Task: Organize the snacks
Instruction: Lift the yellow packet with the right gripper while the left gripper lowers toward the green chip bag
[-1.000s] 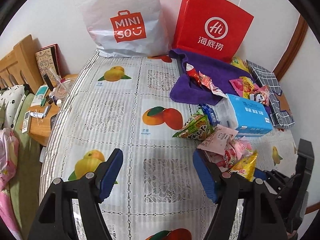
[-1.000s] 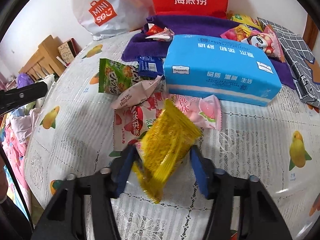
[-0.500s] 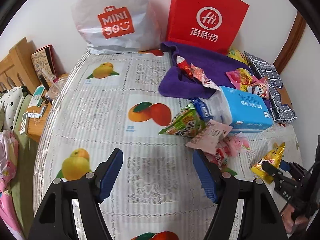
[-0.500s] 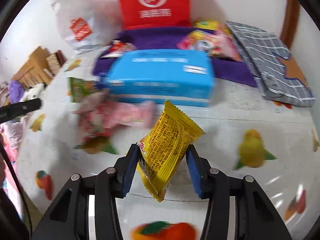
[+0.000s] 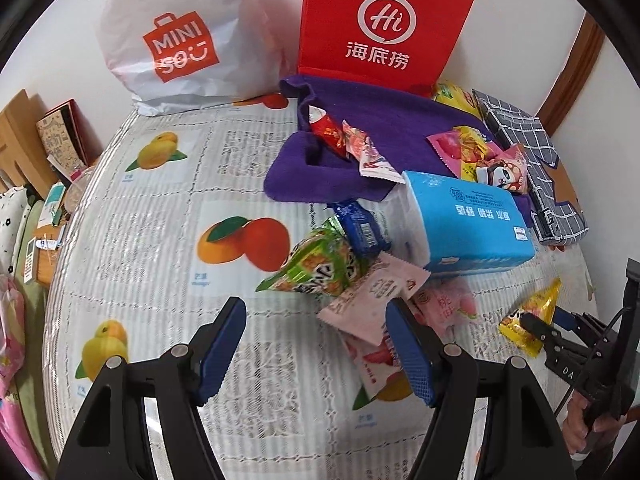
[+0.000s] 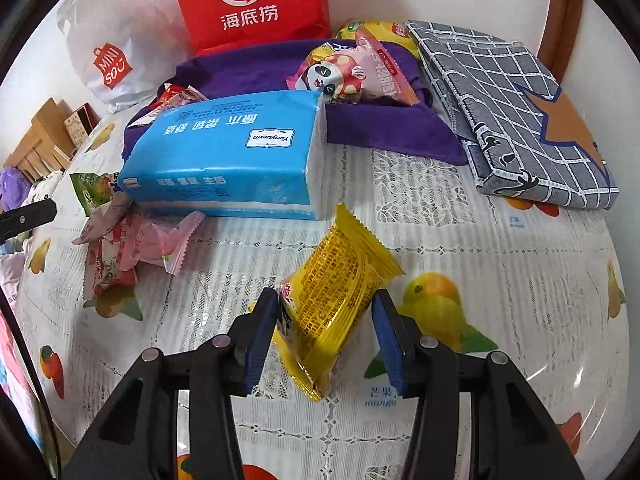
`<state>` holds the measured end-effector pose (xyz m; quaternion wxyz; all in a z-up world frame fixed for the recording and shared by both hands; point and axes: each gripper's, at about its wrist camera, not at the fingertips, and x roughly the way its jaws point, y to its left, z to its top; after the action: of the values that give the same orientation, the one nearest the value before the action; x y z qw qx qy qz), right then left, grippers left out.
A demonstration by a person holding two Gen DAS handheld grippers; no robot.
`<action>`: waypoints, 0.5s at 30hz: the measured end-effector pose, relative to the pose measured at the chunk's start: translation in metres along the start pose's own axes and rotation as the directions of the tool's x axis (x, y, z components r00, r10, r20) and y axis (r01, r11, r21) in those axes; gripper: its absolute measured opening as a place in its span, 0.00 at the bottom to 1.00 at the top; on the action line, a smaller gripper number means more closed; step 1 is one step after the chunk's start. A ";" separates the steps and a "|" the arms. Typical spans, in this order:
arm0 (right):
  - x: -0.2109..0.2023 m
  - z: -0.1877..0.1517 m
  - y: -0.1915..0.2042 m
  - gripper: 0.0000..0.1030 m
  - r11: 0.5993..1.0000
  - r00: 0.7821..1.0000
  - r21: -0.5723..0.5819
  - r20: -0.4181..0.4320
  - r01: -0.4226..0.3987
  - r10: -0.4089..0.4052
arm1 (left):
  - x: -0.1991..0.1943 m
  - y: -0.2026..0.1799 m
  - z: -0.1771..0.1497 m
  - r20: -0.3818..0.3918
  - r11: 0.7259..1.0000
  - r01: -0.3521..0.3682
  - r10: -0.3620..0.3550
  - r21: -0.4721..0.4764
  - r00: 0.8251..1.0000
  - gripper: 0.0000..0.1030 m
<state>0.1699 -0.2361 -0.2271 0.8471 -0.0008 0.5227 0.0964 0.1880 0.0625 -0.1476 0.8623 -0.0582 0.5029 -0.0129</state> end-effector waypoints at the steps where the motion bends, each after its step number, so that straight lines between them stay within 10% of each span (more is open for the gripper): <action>1: -0.002 0.000 0.000 0.56 1.000 1.000 0.004 0.006 0.001 -0.001 | 0.001 -0.001 0.001 -0.001 1.000 0.003 -0.003 0.002 1.000 0.69; 15: -0.027 -0.012 -0.004 0.70 0.998 0.998 0.053 0.048 0.041 -0.044 | 0.000 -0.003 0.003 0.011 0.999 0.046 -0.046 0.009 0.999 0.69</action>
<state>0.1484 -0.2456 -0.2094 0.8611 0.0125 0.5041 0.0646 0.1906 0.0601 -0.1457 0.8648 -0.0660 0.4966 -0.0344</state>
